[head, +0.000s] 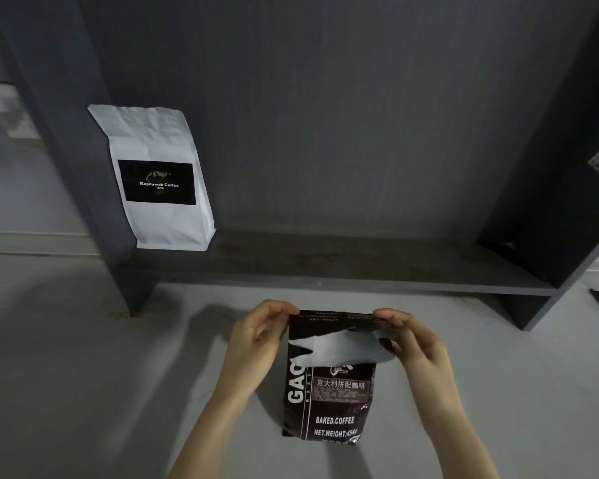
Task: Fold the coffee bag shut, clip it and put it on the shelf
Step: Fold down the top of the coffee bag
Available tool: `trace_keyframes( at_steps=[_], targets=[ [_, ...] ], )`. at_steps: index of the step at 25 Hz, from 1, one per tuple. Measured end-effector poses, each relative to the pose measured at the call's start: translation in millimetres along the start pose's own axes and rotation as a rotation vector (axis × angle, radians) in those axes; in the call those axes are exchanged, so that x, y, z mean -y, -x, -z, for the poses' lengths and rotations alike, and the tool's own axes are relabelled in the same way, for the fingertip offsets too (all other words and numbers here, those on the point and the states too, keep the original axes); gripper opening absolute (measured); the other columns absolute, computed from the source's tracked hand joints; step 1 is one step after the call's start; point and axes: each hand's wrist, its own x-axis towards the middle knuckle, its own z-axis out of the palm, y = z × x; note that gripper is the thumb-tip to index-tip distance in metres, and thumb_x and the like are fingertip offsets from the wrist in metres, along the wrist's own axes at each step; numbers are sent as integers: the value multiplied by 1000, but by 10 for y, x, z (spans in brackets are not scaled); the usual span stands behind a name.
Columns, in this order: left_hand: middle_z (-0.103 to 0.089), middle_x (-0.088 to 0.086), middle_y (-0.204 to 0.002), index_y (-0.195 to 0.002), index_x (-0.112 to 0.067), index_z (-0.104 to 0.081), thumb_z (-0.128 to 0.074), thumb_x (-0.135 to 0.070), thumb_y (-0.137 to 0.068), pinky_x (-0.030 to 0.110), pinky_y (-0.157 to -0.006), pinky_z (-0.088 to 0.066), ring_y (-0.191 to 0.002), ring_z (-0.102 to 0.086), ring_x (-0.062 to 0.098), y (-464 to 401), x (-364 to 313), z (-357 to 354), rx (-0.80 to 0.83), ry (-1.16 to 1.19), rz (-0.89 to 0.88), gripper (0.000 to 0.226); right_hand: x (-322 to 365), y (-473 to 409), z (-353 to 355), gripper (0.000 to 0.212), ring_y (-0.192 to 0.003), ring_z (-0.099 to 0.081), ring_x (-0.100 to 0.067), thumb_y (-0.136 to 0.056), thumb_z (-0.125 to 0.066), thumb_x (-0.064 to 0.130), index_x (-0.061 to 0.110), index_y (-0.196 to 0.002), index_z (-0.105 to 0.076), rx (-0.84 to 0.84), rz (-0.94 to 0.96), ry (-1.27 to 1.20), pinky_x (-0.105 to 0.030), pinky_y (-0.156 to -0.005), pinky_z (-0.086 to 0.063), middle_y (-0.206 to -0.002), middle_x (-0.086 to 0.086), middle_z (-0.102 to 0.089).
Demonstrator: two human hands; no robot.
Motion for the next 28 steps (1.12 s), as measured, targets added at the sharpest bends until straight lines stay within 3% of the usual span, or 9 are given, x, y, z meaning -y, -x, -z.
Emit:
trace_keyframes(
  at_steps=[4, 6, 8, 10, 12, 16, 20, 28],
  targets=[
    [-64, -10, -86, -84, -23, -58, -49, -16, -86, 0, -70, -41, -77, -58, -12, 4, -45, -1, 95, -15, 3, 11, 36, 29, 72, 18, -85, -62, 1, -80, -53, 38, 29, -79, -68, 121, -54, -11, -10, -75, -51, -81, 20, -70],
    [-61, -10, -100, -95, -31, -53, -53, -12, -84, 6, -79, -44, -92, -57, -7, 16, 18, -14, 178, -2, 21, 22, 18, 42, 121, 17, -86, -61, -3, -77, -53, 30, 30, -86, -68, 167, -81, -44, -17, -76, -50, -81, 18, -70],
    [-55, -19, -109, -103, -42, -47, -54, -13, -85, 7, -87, -42, -107, -51, -6, 37, 78, -24, 223, -32, 44, 36, -2, 58, 145, 26, -89, -62, -4, -84, -54, 10, 30, -96, -65, 205, -84, -45, -16, -76, -51, -84, 16, -70],
    [-54, -22, -111, -105, -46, -44, -53, -12, -85, 3, -85, -41, -109, -49, -7, 50, 102, -37, 231, -30, 60, 40, -20, 76, 138, 43, -90, -62, -1, -84, -49, -6, 28, -111, -56, 250, -90, -20, -11, -71, -50, -93, 10, -69],
    [-57, -18, -109, -106, -45, -44, -53, -8, -84, 3, -81, -44, -104, -53, -7, 45, 115, -48, 242, 0, 81, 44, -59, 74, 115, 47, -89, -63, 2, -82, -50, -9, 21, -119, -50, 254, -101, 13, -10, -69, -50, -102, 5, -66],
    [-62, -20, -102, -100, -41, -50, -58, -8, -81, 12, -85, -45, -105, -56, -1, 46, 194, -49, 237, 0, 100, 38, -173, 33, 70, 34, -84, -66, 1, -79, -57, -6, 11, -109, -60, 163, -81, 68, -7, -67, -49, -88, 16, -74],
    [-70, -32, -77, -87, -35, -62, -60, -5, -79, 3, -70, -45, -88, -64, -8, 53, 222, -59, 153, -2, 65, 31, -210, 33, 29, 26, -73, -67, 3, -77, -60, -5, 14, -94, -67, 50, -61, 83, -4, -62, -47, -71, 22, -74],
    [-70, -29, -67, -79, -35, -68, -64, -6, -76, 0, -63, -44, -77, -65, -9, 61, 241, -91, 51, 29, 94, 29, -206, 30, 30, 17, -67, -66, 5, -75, -65, 2, 15, -84, -72, -48, -80, 132, -1, -58, -45, -67, 21, -72]
  ],
)
